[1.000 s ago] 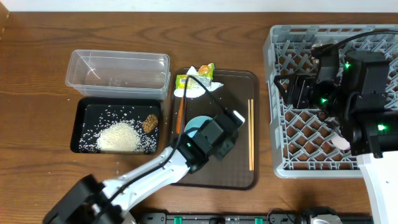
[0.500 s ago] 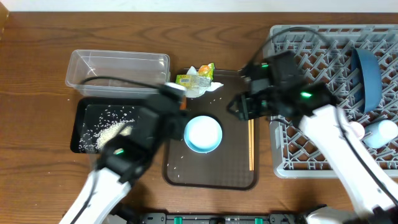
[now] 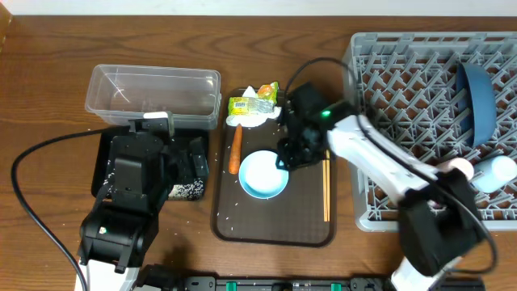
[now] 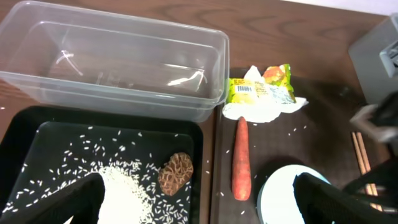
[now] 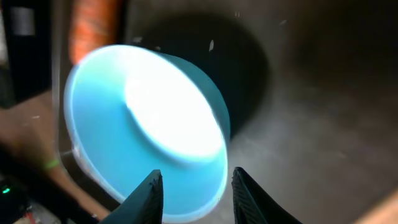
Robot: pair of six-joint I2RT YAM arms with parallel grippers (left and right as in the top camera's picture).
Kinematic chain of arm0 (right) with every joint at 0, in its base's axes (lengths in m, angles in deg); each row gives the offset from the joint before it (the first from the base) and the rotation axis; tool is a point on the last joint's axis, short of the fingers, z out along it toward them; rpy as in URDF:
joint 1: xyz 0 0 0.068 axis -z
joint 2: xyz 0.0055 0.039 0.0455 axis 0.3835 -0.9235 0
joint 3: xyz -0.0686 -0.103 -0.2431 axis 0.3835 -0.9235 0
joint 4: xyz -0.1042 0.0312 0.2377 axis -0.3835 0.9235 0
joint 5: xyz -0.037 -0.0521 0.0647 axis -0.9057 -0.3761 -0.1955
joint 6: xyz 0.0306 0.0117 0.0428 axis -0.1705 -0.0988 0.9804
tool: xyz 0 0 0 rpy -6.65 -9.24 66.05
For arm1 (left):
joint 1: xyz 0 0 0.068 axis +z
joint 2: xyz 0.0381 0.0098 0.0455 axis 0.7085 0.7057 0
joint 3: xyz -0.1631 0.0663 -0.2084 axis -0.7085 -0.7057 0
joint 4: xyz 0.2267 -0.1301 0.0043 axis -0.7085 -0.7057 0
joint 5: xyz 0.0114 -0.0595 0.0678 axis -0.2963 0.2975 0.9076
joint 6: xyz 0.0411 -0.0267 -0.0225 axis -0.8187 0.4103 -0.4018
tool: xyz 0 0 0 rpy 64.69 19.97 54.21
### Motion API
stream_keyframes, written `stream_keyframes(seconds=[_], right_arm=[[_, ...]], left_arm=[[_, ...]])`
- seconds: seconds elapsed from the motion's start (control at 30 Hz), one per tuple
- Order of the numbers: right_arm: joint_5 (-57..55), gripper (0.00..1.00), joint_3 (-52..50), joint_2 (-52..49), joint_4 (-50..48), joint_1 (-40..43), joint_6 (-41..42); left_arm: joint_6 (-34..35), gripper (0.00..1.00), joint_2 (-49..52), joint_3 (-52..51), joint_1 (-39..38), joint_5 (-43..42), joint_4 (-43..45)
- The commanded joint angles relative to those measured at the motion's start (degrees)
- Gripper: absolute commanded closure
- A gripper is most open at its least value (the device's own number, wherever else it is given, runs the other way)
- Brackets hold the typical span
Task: Sort waste into correct bins and load items into the dishwasher rack
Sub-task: 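Grasp the bowl rim on the brown tray with the right gripper, then carry the bowl into the dish rack and release it upright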
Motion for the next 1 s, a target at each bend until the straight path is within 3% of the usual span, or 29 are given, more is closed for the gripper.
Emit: stream_keyframes(seconds=[0.0,0.13,0.3,0.43,0.7,0.8,0.97], right_arm=[[-0.11,0.68,0.52,-4.24,-0.90,-2.38,3.50],[-0.33,0.69,0.52,-7.65,-2.08,-3.13,5.90],[-0.33,0.78,0.52,-8.11,-1.55,-1.79,7.58],[-0.52,0.99,0.52,-8.11,-1.38,-1.62,8.17],[-1.84,0.99,1.27,-6.97,-0.92,-0.50,8.07],[-9.57,0.99,2.51,-3.72,1.31,0.94,10.14],[-34.77,0.99,7.74,5.92,7.52,1.05,11.65]], left_arm=[[-0.13,0.02,0.37,1.18,0.31,0.07,-0.35],[-0.13,0.02,1.09,1.18,0.31,0.07,-0.83],[-0.13,0.02,2.10,1.16,0.31,0.07,-0.83],[-0.13,0.02,3.06,1.16,0.31,0.07,-0.83],[-0.13,0.02,4.94,1.14,0.31,0.07,-0.83],[-0.13,0.02,5.86,1.14,0.31,0.07,-0.83],[-0.13,0.02,7.30,1.14,0.31,0.07,-0.83]])
